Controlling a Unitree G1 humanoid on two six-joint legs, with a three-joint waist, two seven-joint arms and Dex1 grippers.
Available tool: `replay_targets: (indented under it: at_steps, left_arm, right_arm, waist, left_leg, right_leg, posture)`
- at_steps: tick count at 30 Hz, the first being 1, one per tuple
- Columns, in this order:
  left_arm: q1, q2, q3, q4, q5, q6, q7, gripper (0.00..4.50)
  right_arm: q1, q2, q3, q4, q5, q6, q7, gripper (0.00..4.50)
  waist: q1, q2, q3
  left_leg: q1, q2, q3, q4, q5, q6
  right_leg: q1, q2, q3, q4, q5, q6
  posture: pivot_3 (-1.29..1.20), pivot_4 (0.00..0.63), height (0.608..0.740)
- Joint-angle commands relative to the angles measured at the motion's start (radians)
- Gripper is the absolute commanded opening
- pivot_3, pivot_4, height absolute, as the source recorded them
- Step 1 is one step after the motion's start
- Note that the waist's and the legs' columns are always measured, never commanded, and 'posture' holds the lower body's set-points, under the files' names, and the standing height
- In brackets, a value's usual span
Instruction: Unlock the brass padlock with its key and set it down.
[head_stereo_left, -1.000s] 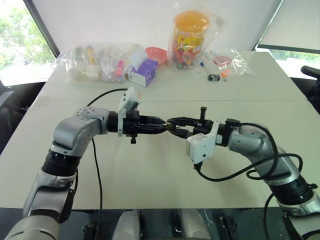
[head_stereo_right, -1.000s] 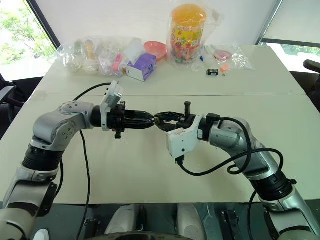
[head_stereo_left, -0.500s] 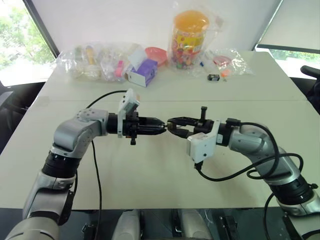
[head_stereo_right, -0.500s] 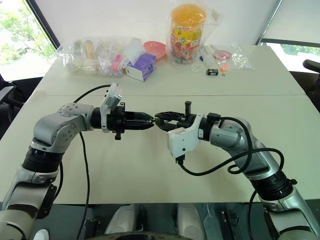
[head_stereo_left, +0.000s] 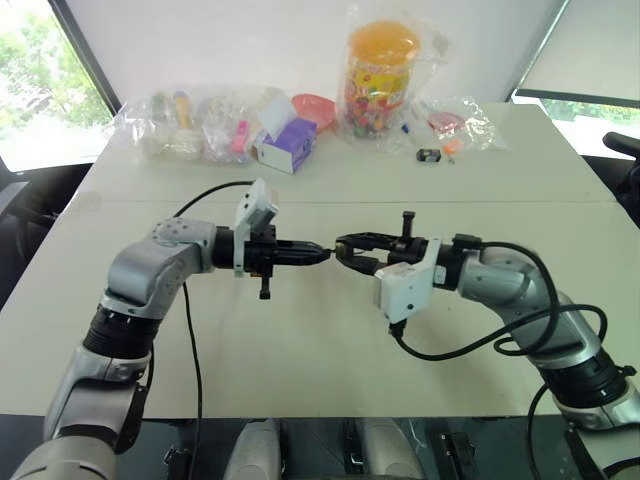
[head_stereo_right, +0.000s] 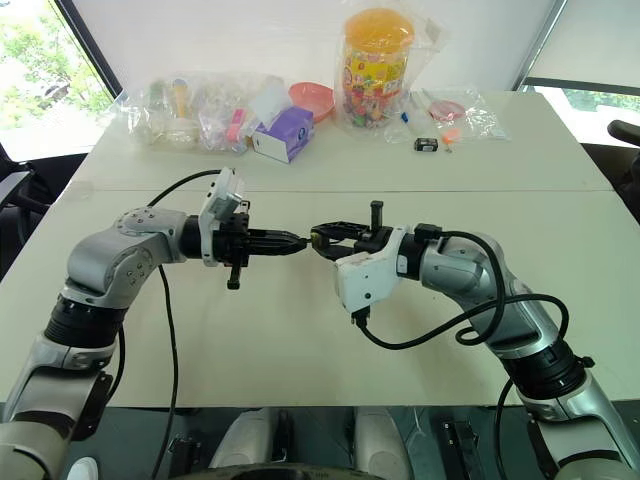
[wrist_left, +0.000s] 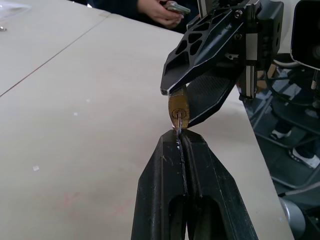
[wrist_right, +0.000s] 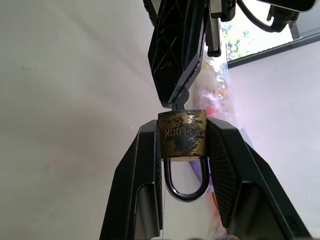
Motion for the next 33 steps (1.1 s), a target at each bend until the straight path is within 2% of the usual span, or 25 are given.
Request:
replay_targets:
  at_steps: [1,9,16,20,24,29,33]
  left_arm:
    - [-0.013,-0.021,0.003,-0.024,0.039,-0.094,0.008,0.03]
    - [0.022,-0.038,-0.024,-0.047,0.127,-0.285,-0.029,0.03]
    - [0.032,-0.074,-0.063,-0.033,0.239,-0.551,-0.064,0.03]
    - [0.025,-0.094,-0.061,-0.024,0.257,-0.602,-0.067,0.03]
    - [0.011,-0.097,-0.023,-0.033,0.175,-0.373,-0.014,0.03]
    - [-0.016,-0.073,0.041,-0.044,-0.038,0.065,0.032,0.03]
    - [-0.001,-0.052,0.077,-0.064,-0.169,0.264,0.032,0.03]
  right_arm:
    - [-0.011,0.003,-0.012,-0.056,0.039,0.015,0.022,0.70]
    - [-0.005,0.023,0.000,-0.051,0.109,0.088,0.077,0.70]
    - [-0.031,0.060,-0.005,-0.068,0.331,0.410,0.186,0.70]
    - [-0.051,0.057,-0.008,-0.066,0.356,0.471,0.204,0.70]
    - [-0.064,0.059,-0.015,-0.057,0.324,0.438,0.188,0.70]
    - [-0.070,0.033,-0.001,-0.013,0.174,0.219,0.140,0.70]
    - [-0.067,0.028,0.001,0.014,0.125,0.123,0.123,0.70]
  waist:
    - [0.000,0.000,0.000]
    - [0.000,0.000,0.000]
    - [0.001,0.000,0.000]
    - [0.001,0.000,0.000]
    - [0.001,0.000,0.000]
    - [-0.001,0.000,0.000]
    - [-0.005,0.000,0.000]
  left_leg:
    - [0.000,0.000,0.000,0.000,0.000,0.000]
    - [0.000,0.000,0.000,0.000,0.000,0.000]
    - [0.000,0.000,0.000,0.000,0.000,0.000]
    - [0.000,0.000,0.000,0.000,0.000,0.000]
    - [0.000,0.000,0.000,0.000,0.000,0.001]
    - [0.000,0.000,0.000,0.000,0.000,0.001]
    - [0.000,0.001,-0.001,0.000,0.000,0.001]
  right_leg:
    - [0.000,0.000,0.000,0.000,0.000,0.000]
    - [0.000,0.000,0.000,0.000,0.000,0.000]
    - [0.000,0.000,0.000,0.000,0.000,0.000]
    - [0.000,0.000,0.000,0.000,0.000,0.000]
    - [0.000,0.000,0.000,0.000,0.000,0.000]
    - [0.000,0.000,0.000,0.000,0.000,0.000]
    - [0.000,0.001,0.000,0.000,0.000,0.000]
  posture:
    - [0.00,0.150,0.740]
    - [0.00,0.150,0.740]
    - [0.00,0.150,0.740]
    - [0.00,0.150,0.740]
    - [0.00,0.150,0.740]
    - [0.00,0.150,0.740]
    - [0.00,0.150,0.740]
